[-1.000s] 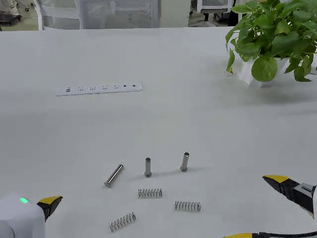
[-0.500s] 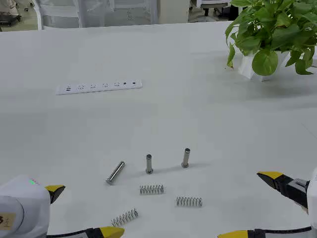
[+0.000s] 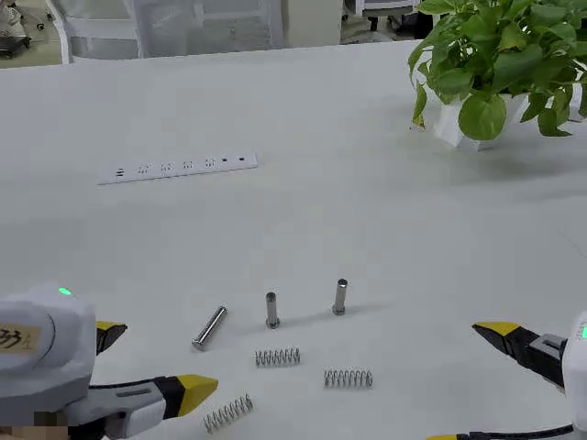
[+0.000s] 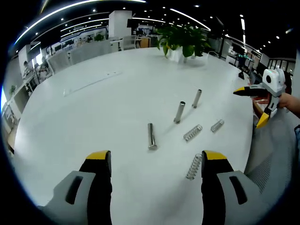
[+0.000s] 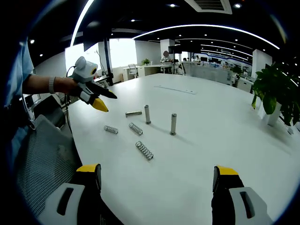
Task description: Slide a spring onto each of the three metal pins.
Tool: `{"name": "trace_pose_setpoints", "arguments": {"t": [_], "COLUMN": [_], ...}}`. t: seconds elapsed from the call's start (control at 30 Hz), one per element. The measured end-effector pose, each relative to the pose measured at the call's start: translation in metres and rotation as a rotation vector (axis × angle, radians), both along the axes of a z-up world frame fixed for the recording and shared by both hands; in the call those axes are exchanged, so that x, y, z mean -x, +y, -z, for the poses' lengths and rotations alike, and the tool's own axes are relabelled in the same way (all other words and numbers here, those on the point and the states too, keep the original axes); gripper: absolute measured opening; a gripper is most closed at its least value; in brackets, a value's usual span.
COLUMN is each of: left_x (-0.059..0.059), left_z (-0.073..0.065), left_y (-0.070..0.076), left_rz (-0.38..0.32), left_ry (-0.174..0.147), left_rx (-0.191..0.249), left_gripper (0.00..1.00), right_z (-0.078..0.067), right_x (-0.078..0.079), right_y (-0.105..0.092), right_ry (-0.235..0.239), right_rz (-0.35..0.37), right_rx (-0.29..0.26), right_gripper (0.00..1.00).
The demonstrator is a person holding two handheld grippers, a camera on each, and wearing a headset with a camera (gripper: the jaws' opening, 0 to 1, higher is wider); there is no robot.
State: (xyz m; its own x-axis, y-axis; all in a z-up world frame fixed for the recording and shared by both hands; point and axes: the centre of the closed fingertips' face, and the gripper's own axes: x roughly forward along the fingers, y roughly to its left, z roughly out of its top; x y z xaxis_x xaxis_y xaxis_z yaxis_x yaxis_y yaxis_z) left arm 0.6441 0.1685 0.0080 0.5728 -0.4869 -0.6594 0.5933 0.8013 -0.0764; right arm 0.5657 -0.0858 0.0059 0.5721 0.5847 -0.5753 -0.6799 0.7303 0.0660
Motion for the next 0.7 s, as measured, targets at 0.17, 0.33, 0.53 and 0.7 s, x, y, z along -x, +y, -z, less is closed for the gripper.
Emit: {"name": "trace_pose_setpoints", "arguments": {"t": [0.17,0.33,0.53,0.7], "left_x": [-0.012,-0.021,-0.036,-0.043], "left_z": [0.002,0.002,0.006,0.01], "left_y": [-0.003,-0.011,-0.02,-0.029], "left_rz": [0.018,0.053,0.066,0.109], "left_ry": [0.018,0.021,0.031,0.047], "left_rx": [-0.013,-0.036,-0.061,-0.066], "left_gripper": [0.7,0.63,0.54,0.45], "right_z": [0.0,0.001,0.001,0.0], "right_x": [0.0,-0.003,-0.004,-0.004], "right_y": [-0.002,-0.003,-0.002,-0.003], "right_ry": [0.007,0.006,0.005,0.0], "right_rz": [0.01,0.018,0.025,0.029], "right_rx": [-0.008,-0.011,-0.015,-0.018], "right_gripper": [0.99,0.99,0.99,0.99]}}
